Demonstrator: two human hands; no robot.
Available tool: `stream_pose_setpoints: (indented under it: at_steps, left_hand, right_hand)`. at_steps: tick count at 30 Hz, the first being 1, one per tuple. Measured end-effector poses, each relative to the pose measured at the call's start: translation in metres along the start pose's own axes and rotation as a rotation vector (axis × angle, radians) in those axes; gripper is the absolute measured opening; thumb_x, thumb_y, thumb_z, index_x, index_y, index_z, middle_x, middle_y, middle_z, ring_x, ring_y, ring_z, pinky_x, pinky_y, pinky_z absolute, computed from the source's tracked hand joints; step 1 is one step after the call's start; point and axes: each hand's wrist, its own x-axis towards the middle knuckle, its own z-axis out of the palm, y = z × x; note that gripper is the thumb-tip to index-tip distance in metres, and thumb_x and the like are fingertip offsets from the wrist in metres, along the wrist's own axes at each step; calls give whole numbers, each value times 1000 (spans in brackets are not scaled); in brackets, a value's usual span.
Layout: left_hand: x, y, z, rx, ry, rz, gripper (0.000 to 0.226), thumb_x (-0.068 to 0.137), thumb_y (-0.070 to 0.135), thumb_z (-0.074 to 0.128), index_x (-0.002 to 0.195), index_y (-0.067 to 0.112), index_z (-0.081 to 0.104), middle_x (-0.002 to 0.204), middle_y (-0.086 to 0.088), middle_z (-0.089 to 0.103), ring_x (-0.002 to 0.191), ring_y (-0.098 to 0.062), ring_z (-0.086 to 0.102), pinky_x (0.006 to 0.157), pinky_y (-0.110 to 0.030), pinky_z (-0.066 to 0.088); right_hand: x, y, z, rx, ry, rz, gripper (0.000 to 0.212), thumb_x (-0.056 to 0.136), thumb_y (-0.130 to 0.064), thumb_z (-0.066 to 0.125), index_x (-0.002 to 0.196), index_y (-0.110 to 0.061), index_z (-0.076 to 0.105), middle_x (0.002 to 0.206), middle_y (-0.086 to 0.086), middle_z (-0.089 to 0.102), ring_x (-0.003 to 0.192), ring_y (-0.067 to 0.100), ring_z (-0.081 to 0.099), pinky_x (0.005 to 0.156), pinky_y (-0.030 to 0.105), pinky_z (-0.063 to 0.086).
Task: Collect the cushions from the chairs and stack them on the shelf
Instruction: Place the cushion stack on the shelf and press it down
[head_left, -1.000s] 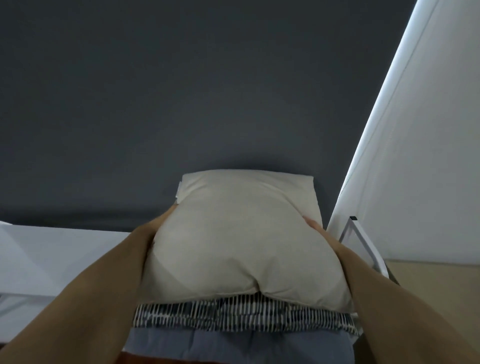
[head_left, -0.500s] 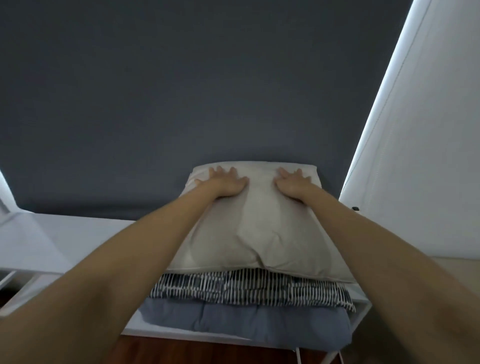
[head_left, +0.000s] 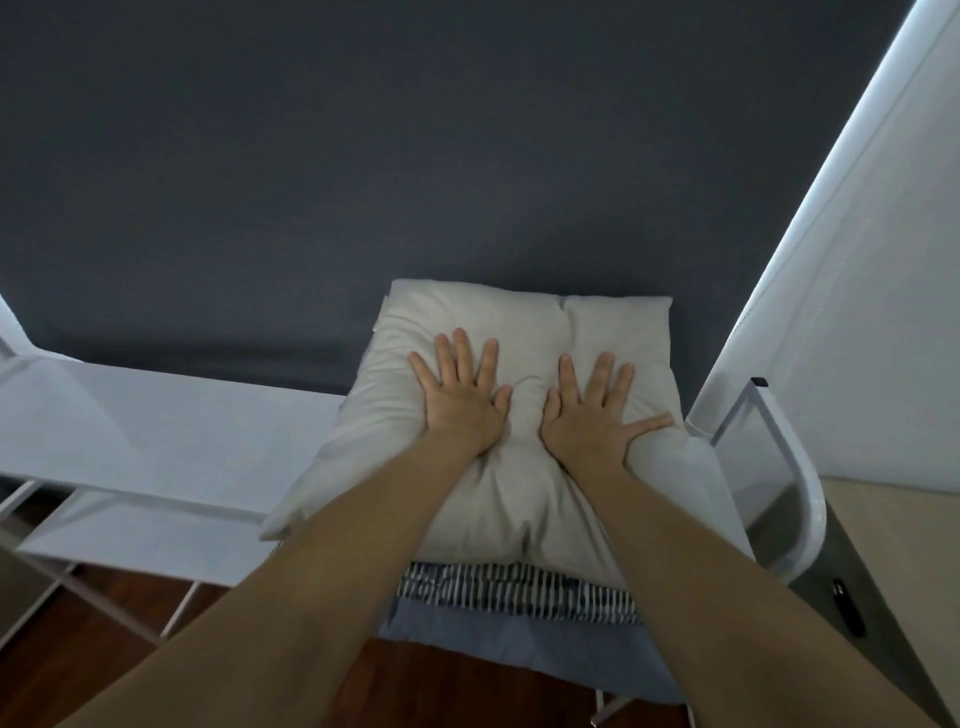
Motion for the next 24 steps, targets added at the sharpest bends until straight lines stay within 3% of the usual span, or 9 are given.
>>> stream_pose_setpoints:
  at_steps: [10,17,20,24]
  left_hand:
    - [-1,-7,-27,10,-57,-8,65,96,55,5,150,30,-19,162,-9,-16,149,-33,-12,110,-68,-8]
    - [-5,-22,-78,-160,-138,-9,63,94,60,12,152,38,-3,163,-2,-6,151,-28,-5,114,-64,0]
    - [-16,-26,-102,-198,-132,-1,57,96,54,18,150,34,16,161,-7,11,149,-30,10,113,-64,10]
    - [-34,-30,-120,-186,-117,-10,56,97,48,22,146,21,31,153,-13,28,142,-34,27,112,-61,21]
  right_hand:
    - [4,-1,-32,55,-94,-17,54,95,-52,7,146,-49,-7,161,1,-15,147,28,-18,91,82,-9]
    - [6,4,-91,254,-211,-54,52,94,-51,13,146,-48,11,162,1,-7,148,29,-12,95,81,-5]
    - [1,10,-120,302,-222,-86,51,95,-48,16,146,-42,23,160,4,5,147,29,0,103,77,2]
    - [-13,21,-140,300,-212,-147,54,96,-41,21,146,-23,33,154,13,27,143,33,21,113,60,18]
